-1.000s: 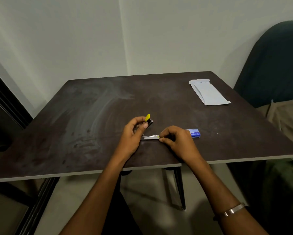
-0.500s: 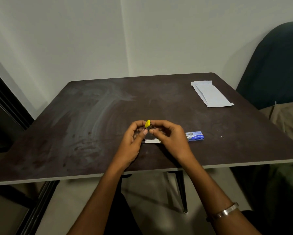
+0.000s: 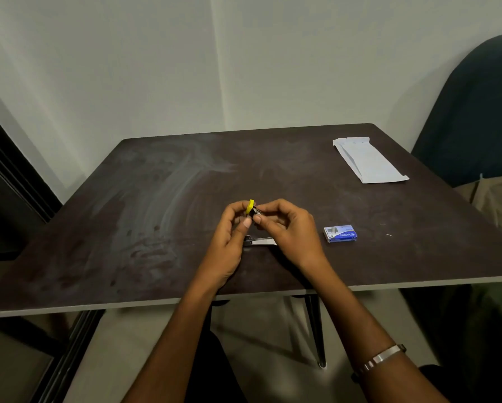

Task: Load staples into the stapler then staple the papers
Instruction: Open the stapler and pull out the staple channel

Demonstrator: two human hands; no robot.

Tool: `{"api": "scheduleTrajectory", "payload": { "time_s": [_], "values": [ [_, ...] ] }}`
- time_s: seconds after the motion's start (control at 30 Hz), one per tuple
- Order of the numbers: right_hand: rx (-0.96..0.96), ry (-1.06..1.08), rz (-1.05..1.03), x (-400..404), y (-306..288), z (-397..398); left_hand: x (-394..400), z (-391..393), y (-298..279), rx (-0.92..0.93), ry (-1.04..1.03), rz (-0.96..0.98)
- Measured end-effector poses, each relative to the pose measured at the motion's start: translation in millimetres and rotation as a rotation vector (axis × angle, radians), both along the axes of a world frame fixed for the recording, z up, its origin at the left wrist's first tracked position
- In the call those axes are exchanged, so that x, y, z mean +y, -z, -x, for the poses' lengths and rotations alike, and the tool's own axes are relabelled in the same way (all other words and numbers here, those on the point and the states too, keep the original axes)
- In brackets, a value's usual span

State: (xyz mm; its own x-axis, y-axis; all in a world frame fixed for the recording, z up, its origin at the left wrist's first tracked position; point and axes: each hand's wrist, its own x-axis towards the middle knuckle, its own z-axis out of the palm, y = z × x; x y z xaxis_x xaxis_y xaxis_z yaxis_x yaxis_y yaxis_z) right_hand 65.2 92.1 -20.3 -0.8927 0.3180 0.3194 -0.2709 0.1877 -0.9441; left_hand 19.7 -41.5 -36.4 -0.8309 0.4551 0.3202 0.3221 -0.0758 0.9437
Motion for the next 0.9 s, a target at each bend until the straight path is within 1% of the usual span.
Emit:
{"api": "scheduleTrajectory", "payload": {
  "time_s": [0.23, 0.5, 0.6, 0.7, 0.9],
  "values": [
    [0.025, -0.033, -0.023, -1.4, -2.2, 2.2, -1.2, 2.3, -0.9, 0.038, 0.018, -0.022],
    [0.035, -0.074, -0.018, -4.3, -4.3, 4.5, -1.4, 4.2, 3.3, 0.018, -0.004, -0.044],
    [0.024, -0.072, -0.017, -5.2, -4.9, 4.6, -1.5, 4.8, 3.9, 0.027, -0.002, -0.051],
    [0.01, -0.064, -0.033, -2.4, -3.1, 3.5, -3.4, 3.6, 2.1, -0.007, -0.017, -0.09],
    [-0.051, -0.043, -0.025, 7.8, 1.2, -4.6, -2.5, 3.9, 3.2, 0.009, -0.037, -0.055]
  ]
}}
